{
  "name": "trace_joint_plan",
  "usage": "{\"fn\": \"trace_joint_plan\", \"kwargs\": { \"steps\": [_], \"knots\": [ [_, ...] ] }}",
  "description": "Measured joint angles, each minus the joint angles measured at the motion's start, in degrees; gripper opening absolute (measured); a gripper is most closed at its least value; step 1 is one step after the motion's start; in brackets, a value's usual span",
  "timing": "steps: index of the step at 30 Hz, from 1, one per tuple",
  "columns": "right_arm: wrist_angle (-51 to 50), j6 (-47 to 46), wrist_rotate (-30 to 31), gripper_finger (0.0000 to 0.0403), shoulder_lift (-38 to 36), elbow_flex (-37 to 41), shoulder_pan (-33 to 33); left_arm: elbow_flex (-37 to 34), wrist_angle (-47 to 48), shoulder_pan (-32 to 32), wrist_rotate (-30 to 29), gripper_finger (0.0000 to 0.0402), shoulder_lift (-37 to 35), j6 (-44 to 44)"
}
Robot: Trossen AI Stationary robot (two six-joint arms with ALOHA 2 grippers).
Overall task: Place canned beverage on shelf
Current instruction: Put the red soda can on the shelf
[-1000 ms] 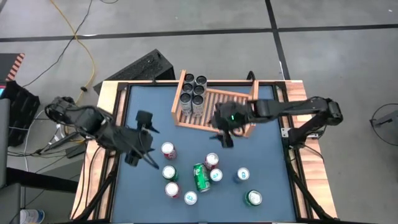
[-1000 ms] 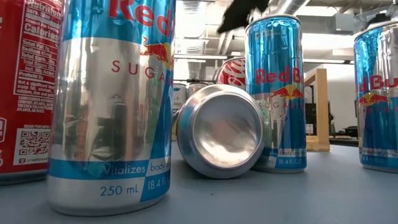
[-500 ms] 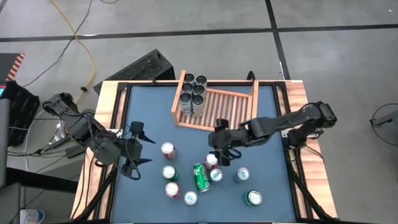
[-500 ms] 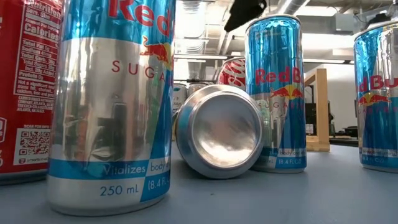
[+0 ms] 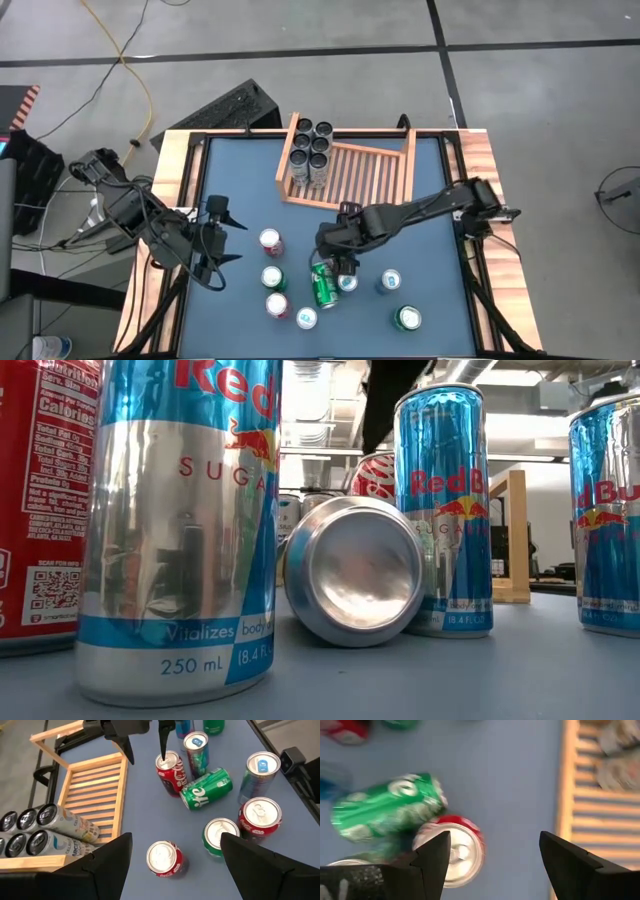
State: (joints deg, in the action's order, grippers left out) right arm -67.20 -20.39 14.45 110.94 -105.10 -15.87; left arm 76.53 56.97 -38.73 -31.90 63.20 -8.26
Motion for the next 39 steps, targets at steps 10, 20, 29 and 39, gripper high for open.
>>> {"fn": "trace_joint_plan", "kwargs": {
  "steps": [10, 20, 29, 39],
  "knots": [
    [-6.8, -7.3, -5.3, 0.0291, 4.2, -8.8, -0.9, 0.0, 0.2, 0.0, -0.3, 0.0290, 0.0, -0.4],
    [-9.6, -10.8, -10.5, 0.0291, 4.6, -8.7, 0.4, 0.0, 0.2, 0.0, 0.6, 0.0290, 0.0, -0.4],
    [-9.0, -11.3, -11.5, 0.0291, 4.6, -8.7, 2.4, 0.0, 2.1, 0.0, 0.6, 0.0290, 0.0, 0.0],
    [-6.3, -12.7, -12.4, 0.0291, 4.5, -6.8, 2.4, 0.0, 2.6, 0.0, 0.6, 0.0290, 0.0, 0.1]
  ]
}}
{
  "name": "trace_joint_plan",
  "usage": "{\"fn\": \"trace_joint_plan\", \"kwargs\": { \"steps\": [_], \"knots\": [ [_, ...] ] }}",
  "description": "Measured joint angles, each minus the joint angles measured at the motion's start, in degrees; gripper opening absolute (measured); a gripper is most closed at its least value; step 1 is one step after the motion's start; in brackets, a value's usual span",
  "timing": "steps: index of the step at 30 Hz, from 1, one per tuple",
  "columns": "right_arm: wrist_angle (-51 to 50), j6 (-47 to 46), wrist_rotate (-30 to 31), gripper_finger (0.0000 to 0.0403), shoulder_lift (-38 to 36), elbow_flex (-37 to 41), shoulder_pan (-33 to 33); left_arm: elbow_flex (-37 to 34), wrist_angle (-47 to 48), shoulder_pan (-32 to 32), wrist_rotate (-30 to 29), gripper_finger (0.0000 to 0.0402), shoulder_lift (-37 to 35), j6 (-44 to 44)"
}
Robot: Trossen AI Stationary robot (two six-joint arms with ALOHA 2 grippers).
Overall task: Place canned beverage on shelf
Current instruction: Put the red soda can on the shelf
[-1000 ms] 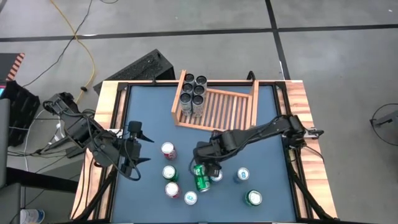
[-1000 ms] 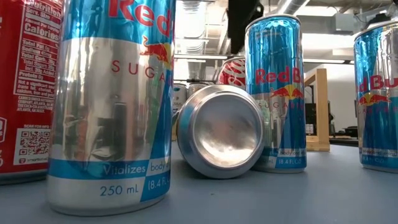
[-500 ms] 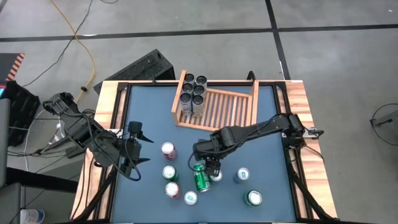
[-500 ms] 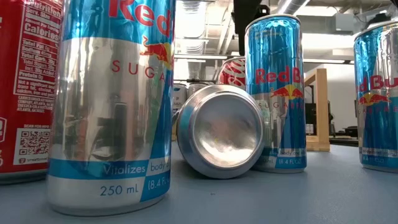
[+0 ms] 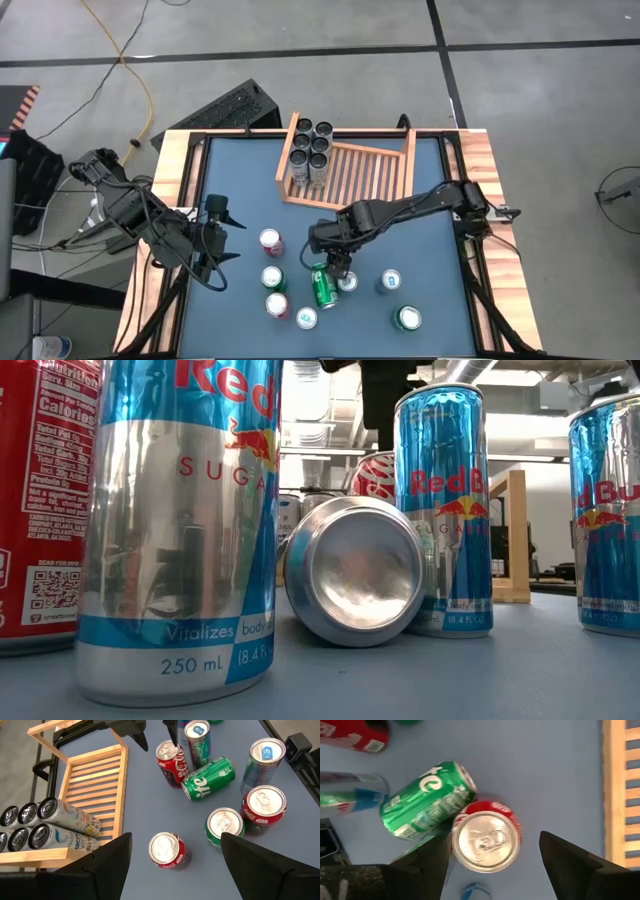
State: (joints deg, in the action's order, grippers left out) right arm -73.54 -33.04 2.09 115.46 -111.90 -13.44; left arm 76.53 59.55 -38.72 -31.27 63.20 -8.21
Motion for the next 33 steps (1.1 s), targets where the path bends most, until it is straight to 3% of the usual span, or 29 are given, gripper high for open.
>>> {"fn": "trace_joint_plan", "kwargs": {
  "steps": [18, 33],
  "knots": [
    [-2.5, -1.2, -2.4, 0.0291, 5.9, -0.4, -0.6, 0.0, 0.0, 0.0, 0.9, 0.0290, 0.0, -1.0],
    [-1.8, -0.1, -1.8, 0.0275, 6.3, -0.2, -0.4, 0.0, 0.0, 0.0, 0.9, 0.0291, 0.0, -0.7]
  ]
}}
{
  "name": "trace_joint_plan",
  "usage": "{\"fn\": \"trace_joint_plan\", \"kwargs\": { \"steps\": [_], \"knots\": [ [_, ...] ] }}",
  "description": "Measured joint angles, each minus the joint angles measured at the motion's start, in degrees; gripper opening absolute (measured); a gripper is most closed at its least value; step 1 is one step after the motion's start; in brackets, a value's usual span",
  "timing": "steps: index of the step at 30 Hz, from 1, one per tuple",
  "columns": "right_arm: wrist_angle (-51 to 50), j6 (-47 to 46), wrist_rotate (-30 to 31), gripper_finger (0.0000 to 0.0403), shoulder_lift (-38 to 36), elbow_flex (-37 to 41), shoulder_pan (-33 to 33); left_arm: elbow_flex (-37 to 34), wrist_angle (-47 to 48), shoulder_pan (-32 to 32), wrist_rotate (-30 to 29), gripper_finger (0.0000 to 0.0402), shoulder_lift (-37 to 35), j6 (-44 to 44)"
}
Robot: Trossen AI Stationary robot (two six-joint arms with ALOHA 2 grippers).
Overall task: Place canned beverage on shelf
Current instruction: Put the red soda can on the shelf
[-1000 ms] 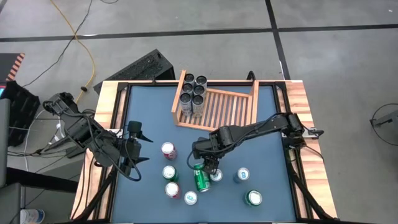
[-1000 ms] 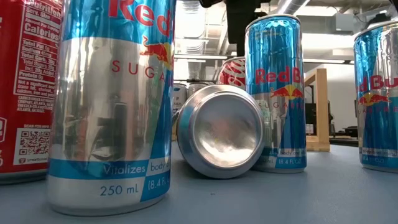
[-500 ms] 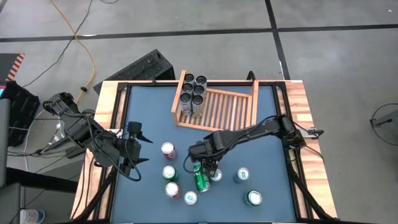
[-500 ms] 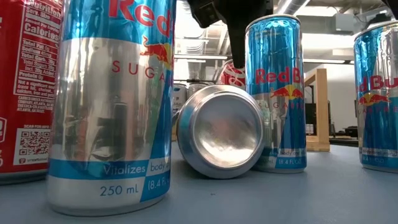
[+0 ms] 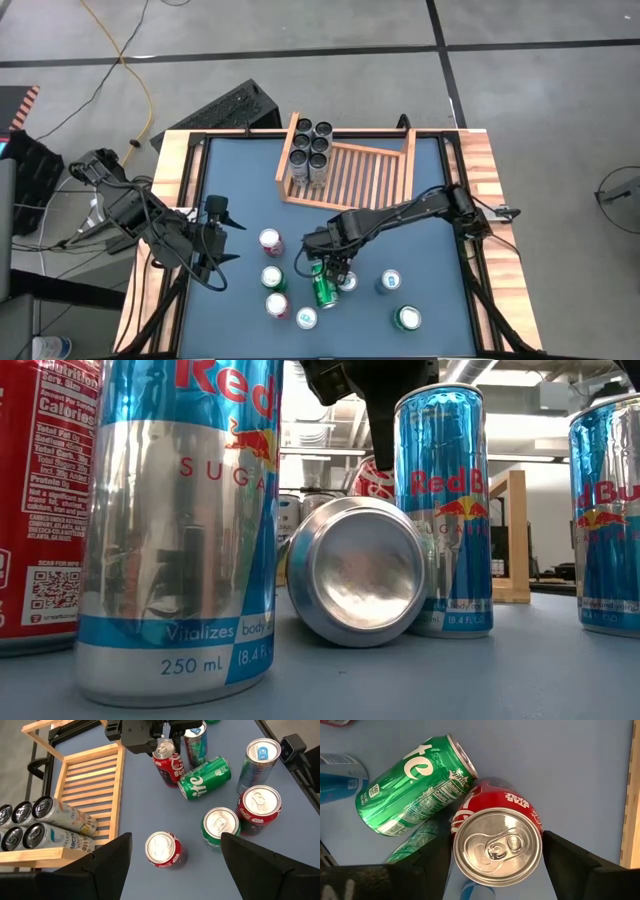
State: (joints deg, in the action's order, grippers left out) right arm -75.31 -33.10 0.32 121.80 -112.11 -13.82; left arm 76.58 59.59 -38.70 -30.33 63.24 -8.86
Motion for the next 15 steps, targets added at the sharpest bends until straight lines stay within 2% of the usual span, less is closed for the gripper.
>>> {"fn": "trace_joint_plan", "kwargs": {
  "steps": [5, 12, 15],
  "knots": [
    [0.5, 0.6, 0.1, 0.0264, 0.1, 0.1, 0.3, 0.0, 0.0, 0.0, 0.0, 0.0291, 0.0, 0.0],
    [0.3, 3.1, 0.4, 0.0224, -0.7, 0.1, 0.8, 0.0, 0.0, 0.0, 0.0, 0.0291, 0.0, 0.0],
    [0.4, 3.7, 0.3, 0.0222, -1.2, 0.2, 1.3, 0.0, 0.0, 0.0, 0.0, 0.0291, 0.0, 0.0]
  ]
}}
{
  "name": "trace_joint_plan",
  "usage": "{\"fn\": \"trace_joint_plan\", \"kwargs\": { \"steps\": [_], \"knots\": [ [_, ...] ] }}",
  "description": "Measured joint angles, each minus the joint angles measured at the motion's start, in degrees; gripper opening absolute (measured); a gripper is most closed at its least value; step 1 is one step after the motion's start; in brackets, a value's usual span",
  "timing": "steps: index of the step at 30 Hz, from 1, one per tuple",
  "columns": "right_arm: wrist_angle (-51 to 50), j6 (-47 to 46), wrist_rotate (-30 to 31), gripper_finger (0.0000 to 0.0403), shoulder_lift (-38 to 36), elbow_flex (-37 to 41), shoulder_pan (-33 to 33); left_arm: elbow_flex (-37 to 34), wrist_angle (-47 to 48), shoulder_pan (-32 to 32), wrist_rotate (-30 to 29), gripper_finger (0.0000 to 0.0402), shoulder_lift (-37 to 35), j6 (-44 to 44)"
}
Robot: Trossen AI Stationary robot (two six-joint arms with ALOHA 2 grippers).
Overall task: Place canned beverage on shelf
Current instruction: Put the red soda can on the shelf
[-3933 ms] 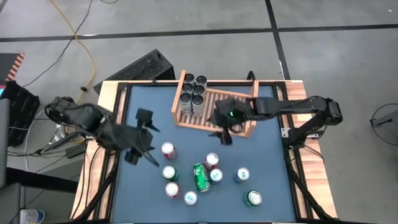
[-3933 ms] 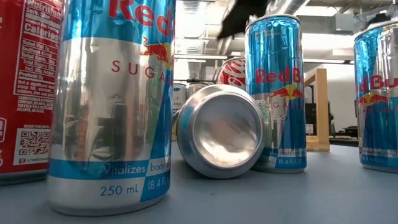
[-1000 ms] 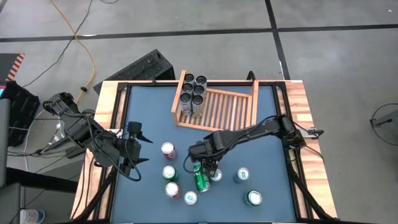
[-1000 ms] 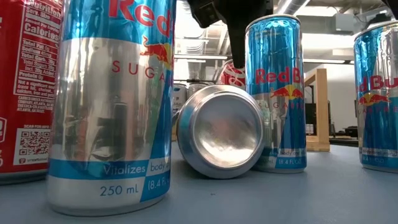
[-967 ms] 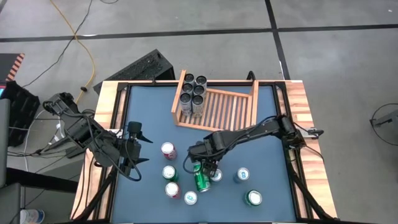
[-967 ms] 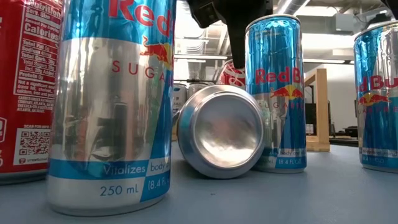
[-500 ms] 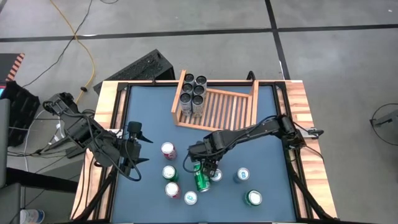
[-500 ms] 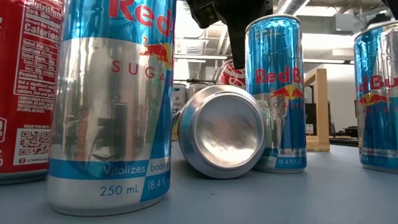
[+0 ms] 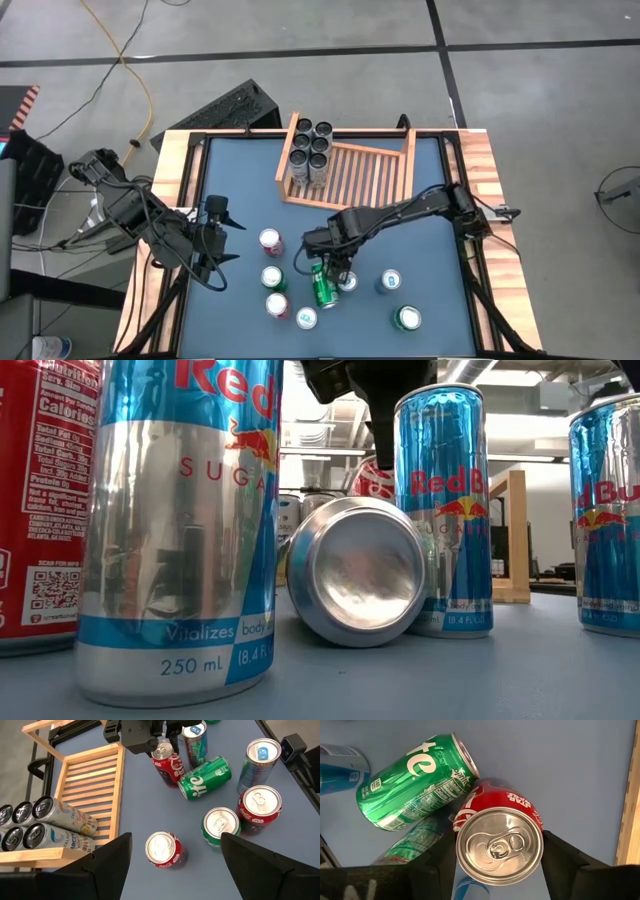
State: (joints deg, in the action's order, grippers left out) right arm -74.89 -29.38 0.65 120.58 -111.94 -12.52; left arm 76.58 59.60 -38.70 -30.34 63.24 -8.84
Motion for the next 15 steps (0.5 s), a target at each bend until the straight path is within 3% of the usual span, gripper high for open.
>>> {"fn": "trace_joint_plan", "kwargs": {
  "steps": [15],
  "knots": [
    [-3.2, 11.1, 2.2, 0.0227, -4.4, -0.5, 6.4, 0.0, 0.6, 0.0, 0.0, 0.0291, 0.0, 0.1]
  ]
}}
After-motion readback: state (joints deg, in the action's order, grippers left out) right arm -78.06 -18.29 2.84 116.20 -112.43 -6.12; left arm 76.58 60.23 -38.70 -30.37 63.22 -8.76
